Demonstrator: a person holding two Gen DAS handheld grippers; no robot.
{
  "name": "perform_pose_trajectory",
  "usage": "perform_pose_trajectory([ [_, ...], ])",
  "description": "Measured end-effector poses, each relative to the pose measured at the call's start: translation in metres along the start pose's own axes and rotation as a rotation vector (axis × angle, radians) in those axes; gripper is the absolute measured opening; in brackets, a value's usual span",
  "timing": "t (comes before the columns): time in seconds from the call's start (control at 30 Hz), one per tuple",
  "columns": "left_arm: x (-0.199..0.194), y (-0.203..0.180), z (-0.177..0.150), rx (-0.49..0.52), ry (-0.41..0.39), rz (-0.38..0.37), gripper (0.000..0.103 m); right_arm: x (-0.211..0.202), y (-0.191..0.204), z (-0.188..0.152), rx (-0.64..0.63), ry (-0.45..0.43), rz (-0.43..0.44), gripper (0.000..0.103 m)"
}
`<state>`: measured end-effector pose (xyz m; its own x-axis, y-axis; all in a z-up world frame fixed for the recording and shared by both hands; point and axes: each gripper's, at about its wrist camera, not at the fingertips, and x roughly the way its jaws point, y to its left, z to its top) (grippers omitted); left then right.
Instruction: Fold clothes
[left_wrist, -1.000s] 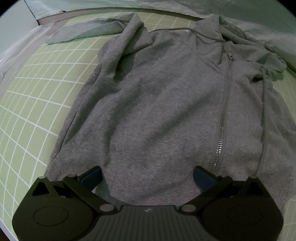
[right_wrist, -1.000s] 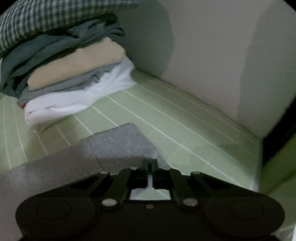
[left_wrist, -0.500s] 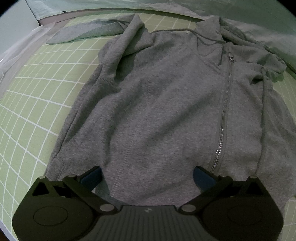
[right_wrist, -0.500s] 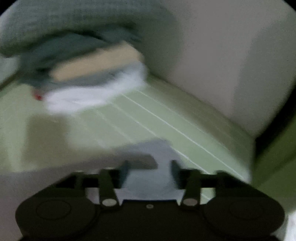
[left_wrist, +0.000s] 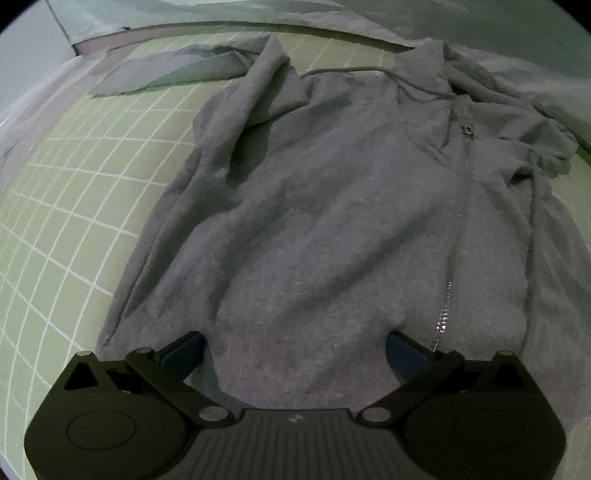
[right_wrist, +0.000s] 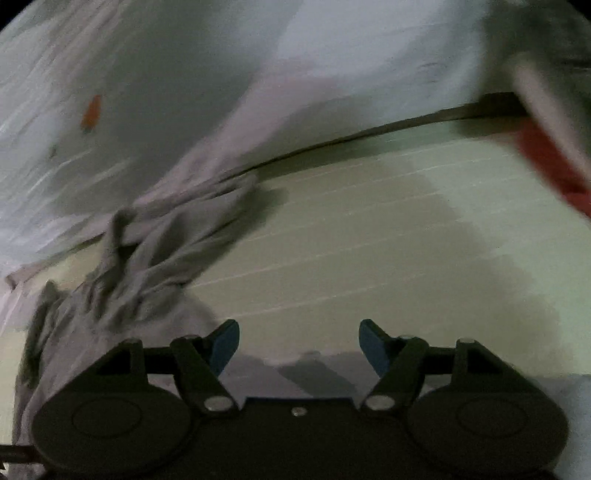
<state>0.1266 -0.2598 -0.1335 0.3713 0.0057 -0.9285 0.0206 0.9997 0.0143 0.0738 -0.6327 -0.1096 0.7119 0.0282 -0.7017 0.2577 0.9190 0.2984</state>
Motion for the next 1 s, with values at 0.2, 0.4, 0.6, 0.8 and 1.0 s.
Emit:
perform_pose_trajectory([
  [0.2,-0.002,-0.001,0.002,-0.009,-0.023,0.001,0.103,0.036,0.048,0.011,-0.163,0.053,0.1,0.059],
  [0.4,-0.001,-0.002,0.002,-0.006,-0.038,-0.003,0.103,0.051,0.062,0.006,-0.252,0.103,0.094,0.025],
  [0.6,-0.001,-0.001,0.001,0.002,-0.051,-0.009,0.103,0.057,0.065,0.008,-0.315,0.095,0.049,0.002],
  [0.8,-0.001,0.0,0.0,0.011,-0.053,-0.014,0.103,0.069,0.062,0.023,-0.295,0.06,-0.025,0.002],
  [1.0,-0.001,0.002,0.003,0.023,-0.022,-0.022,0.103,0.066,0.07,0.028,-0.338,0.096,-0.068,0.03],
])
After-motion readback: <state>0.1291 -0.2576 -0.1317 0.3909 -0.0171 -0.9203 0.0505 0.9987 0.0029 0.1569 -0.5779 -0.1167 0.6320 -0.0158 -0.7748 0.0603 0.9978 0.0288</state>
